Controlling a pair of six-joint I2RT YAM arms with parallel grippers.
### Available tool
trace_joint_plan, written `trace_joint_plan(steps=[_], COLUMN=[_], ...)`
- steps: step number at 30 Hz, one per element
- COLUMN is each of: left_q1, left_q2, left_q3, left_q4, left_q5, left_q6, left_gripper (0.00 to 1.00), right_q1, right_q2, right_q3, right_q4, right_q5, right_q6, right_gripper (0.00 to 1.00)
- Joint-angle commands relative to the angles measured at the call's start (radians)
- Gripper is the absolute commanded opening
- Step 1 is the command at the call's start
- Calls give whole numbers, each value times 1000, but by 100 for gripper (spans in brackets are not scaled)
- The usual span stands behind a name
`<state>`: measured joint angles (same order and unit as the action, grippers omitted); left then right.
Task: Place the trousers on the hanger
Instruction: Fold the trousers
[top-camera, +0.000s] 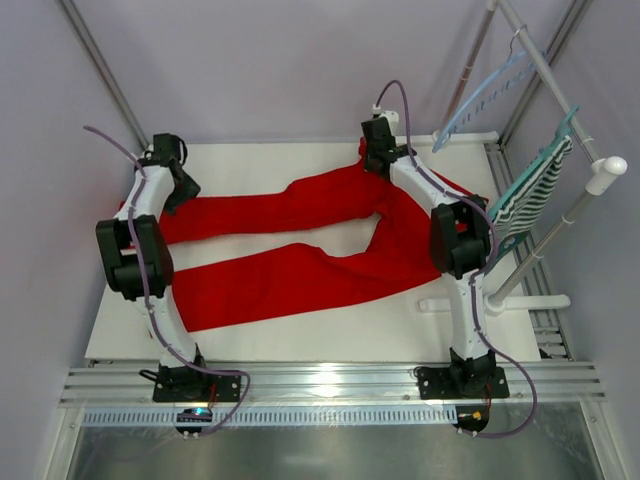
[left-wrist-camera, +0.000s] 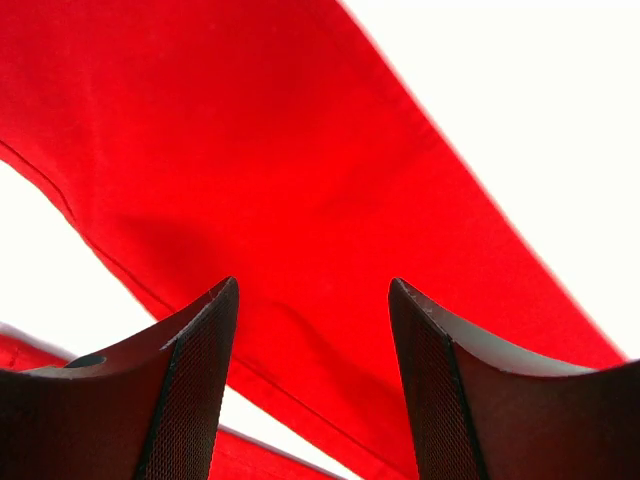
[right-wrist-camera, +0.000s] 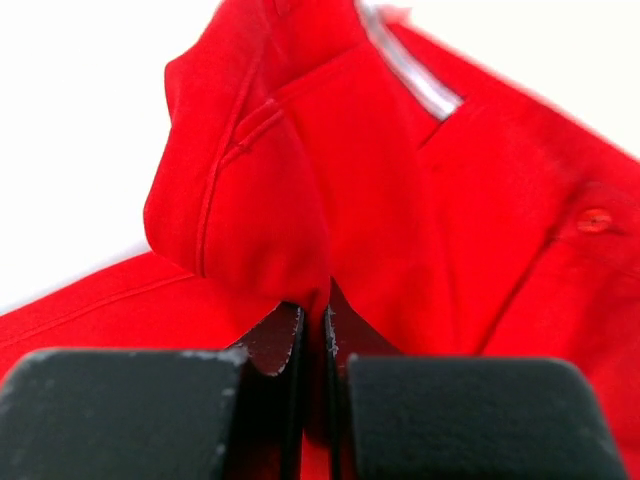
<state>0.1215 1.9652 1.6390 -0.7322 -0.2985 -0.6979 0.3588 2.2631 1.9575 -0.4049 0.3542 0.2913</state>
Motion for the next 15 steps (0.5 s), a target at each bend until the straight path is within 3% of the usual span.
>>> trace_joint_plan(steps=[1, 8, 15], left_q1=[9, 9, 9], left_q2=[73, 231, 366], left_q3=[34, 114, 261], left_q4=[-16, -36, 20], left_q5=[-14, 19, 137], left_q6=[3, -18, -32], left_gripper=[62, 61, 62], right_q1=[-18, -40, -60], right_q2=[-79, 45, 76], right_q3=[23, 243, 256], right_q4=[68, -78, -57], right_q5=[170, 233, 204], right_q6=[101, 189, 220], right_gripper=[4, 4, 4])
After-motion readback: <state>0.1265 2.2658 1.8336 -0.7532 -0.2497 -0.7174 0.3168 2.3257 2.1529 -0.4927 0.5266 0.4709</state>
